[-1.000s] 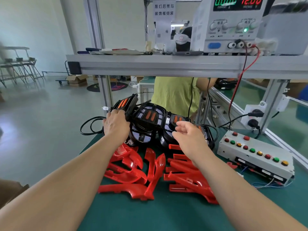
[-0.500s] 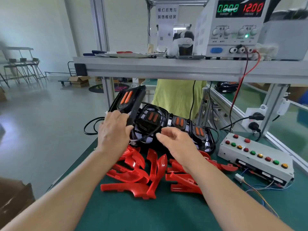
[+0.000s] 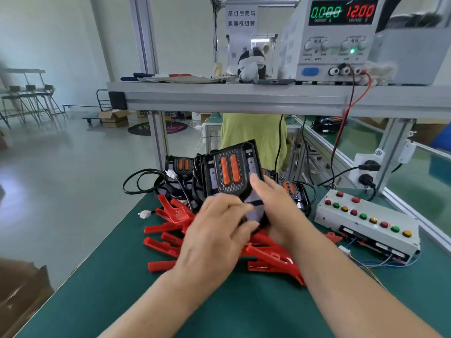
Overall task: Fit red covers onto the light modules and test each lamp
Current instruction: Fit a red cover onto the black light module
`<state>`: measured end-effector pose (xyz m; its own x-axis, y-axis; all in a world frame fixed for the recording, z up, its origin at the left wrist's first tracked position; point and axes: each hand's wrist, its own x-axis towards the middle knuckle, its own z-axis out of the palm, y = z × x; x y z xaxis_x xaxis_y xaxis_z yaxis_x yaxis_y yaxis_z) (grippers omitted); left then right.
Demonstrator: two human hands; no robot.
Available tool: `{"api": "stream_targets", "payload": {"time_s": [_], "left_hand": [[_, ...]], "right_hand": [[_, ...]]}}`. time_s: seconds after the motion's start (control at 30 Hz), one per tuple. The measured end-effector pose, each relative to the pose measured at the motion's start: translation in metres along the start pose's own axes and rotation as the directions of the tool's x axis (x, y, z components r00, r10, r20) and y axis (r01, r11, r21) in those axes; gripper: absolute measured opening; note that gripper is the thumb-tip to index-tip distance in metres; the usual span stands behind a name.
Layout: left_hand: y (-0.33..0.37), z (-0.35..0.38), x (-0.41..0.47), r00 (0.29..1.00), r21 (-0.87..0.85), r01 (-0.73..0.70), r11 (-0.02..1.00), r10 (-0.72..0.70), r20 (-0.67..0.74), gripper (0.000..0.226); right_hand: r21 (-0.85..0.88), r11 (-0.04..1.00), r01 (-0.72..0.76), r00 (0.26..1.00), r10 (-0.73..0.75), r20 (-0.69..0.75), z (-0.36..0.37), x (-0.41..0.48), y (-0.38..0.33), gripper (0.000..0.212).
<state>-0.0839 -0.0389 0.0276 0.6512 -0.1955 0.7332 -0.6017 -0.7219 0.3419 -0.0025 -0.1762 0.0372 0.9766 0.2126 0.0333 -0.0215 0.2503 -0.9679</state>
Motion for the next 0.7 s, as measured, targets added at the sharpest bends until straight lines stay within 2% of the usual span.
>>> {"api": "stream_targets", "payload": {"time_s": [0.07,0.13,0.2,0.27,0.3,0.37,0.4,0.43,0.47,0.5,0.57,0.63,0.7], "left_hand": [[-0.012,-0.014,0.007,0.988,-0.086,0.092,0.992,-0.102,-0.118,0.035],[-0.026,-0.025,0.013,0.944,-0.178,0.218,0.960,-0.254,-0.210,0.026],[-0.040,-0.032,0.017,0.900,-0.273,0.337,0.901,-0.394,-0.189,0.022],[-0.049,-0.032,0.019,0.851,-0.351,0.466,0.812,-0.520,-0.074,0.020],[-0.052,-0.030,0.019,0.795,-0.400,0.569,0.718,-0.606,0.043,0.025],[-0.056,-0.023,0.018,0.583,-0.462,0.795,0.394,-0.707,0.400,0.048],[-0.057,-0.018,0.016,0.480,-0.461,0.859,0.223,-0.664,0.574,0.065],[-0.057,-0.014,0.014,0.408,-0.448,0.890,0.083,-0.585,0.701,0.080],[-0.056,-0.009,0.013,0.368,-0.435,0.900,-0.015,-0.507,0.779,0.090],[-0.054,-0.004,0.013,0.348,-0.420,0.905,-0.067,-0.453,0.821,0.094],[-0.048,0.002,0.019,0.322,-0.389,0.918,-0.079,-0.425,0.846,0.090],[-0.042,0.001,0.030,0.329,-0.380,0.923,-0.062,-0.386,0.862,0.083],[-0.036,-0.006,0.040,0.347,-0.355,0.935,0.020,-0.274,0.897,0.079]], "right_hand": [[0.038,0.999,-0.002,0.997,-0.001,0.079,-0.018,-0.007,-0.006,0.034],[0.056,0.998,-0.012,0.983,0.002,0.183,-0.036,-0.018,-0.012,0.033],[0.031,0.999,-0.035,0.964,0.025,0.267,-0.053,-0.030,-0.016,0.032],[0.010,0.998,-0.063,0.938,0.056,0.343,-0.068,-0.042,-0.017,0.036],[0.003,0.997,-0.077,0.921,0.070,0.382,-0.073,-0.047,-0.016,0.037],[-0.032,0.994,-0.107,0.867,0.109,0.486,-0.079,-0.059,-0.016,0.038],[-0.058,0.991,-0.117,0.828,0.130,0.546,-0.079,-0.064,-0.016,0.039],[-0.092,0.989,-0.120,0.787,0.151,0.599,-0.078,-0.069,-0.015,0.041],[-0.136,0.983,-0.120,0.750,0.180,0.637,-0.076,-0.072,-0.014,0.046],[-0.186,0.976,-0.116,0.721,0.212,0.660,-0.073,-0.075,-0.013,0.051],[-0.290,0.954,-0.075,0.678,0.262,0.687,-0.066,-0.079,-0.012,0.055],[-0.396,0.918,0.025,0.635,0.291,0.715,-0.060,-0.081,-0.013,0.045],[-0.466,0.881,0.077,0.623,0.323,0.713,-0.056,-0.080,-0.016,0.036]]}}
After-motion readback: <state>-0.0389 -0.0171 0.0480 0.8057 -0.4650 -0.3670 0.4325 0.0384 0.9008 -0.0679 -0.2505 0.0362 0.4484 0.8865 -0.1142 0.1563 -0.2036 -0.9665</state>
